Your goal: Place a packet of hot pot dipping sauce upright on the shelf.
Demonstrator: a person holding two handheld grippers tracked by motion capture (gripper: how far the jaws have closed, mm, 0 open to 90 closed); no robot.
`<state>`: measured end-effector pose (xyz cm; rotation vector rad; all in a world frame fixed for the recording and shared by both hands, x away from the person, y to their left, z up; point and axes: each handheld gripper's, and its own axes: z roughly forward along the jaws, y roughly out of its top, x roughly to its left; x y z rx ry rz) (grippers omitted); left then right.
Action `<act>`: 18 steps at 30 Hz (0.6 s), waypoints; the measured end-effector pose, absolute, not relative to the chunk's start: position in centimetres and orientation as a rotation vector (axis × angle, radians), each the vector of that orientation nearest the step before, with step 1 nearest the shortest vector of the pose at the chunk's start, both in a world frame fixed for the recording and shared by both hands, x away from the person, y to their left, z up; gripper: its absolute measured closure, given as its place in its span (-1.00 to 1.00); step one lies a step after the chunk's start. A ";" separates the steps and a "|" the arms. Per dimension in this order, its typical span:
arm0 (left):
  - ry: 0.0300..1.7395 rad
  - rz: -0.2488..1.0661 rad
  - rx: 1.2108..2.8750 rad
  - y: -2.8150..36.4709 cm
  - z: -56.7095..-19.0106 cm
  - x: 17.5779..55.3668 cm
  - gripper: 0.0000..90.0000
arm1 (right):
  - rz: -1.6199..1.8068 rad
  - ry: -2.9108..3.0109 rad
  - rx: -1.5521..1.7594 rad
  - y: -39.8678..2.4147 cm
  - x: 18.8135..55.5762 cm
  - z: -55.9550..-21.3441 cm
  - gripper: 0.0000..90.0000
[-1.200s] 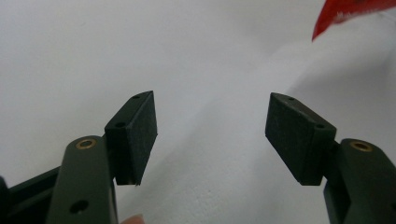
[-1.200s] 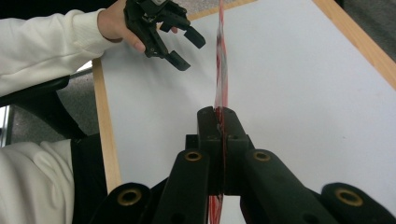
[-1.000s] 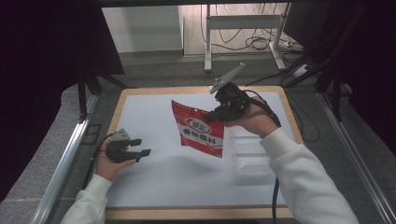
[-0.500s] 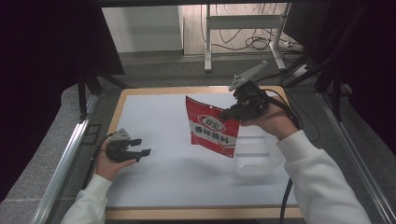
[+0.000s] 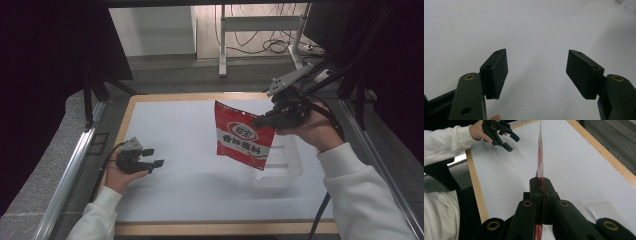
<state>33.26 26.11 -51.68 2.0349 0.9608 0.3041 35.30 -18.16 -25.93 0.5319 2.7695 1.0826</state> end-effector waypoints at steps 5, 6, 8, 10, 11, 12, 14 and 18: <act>0.964 0.308 2.031 26.2 -51.6 33.2 -0.25 | 1.066 2.751 0.549 -19.6 34.8 -25.3 0.99; 0.964 0.308 2.032 26.2 -51.6 33.2 -0.25 | 1.063 2.749 0.552 -19.8 34.8 -25.3 0.99; 0.963 0.311 2.035 26.2 -51.6 33.2 -0.25 | 1.055 2.742 0.566 -20.5 34.7 -25.2 0.99; 0.958 0.318 2.034 26.1 -51.6 33.2 -0.25 | 1.050 2.740 0.570 -21.0 34.6 -25.2 0.99; 0.958 0.318 2.035 26.1 -51.7 33.2 -0.25 | 1.044 2.737 0.576 -21.4 34.6 -25.1 0.99; 0.959 0.320 2.035 26.1 -51.7 33.2 -0.25 | 1.044 2.735 0.584 -21.6 34.5 -25.1 0.99; 0.961 0.320 2.033 26.1 -51.7 33.2 -0.25 | 1.041 2.727 0.597 -22.4 34.5 -25.1 0.99; 0.962 0.314 2.039 26.1 -51.7 33.2 -0.25 | 1.045 2.705 0.614 -23.8 34.3 -24.8 0.99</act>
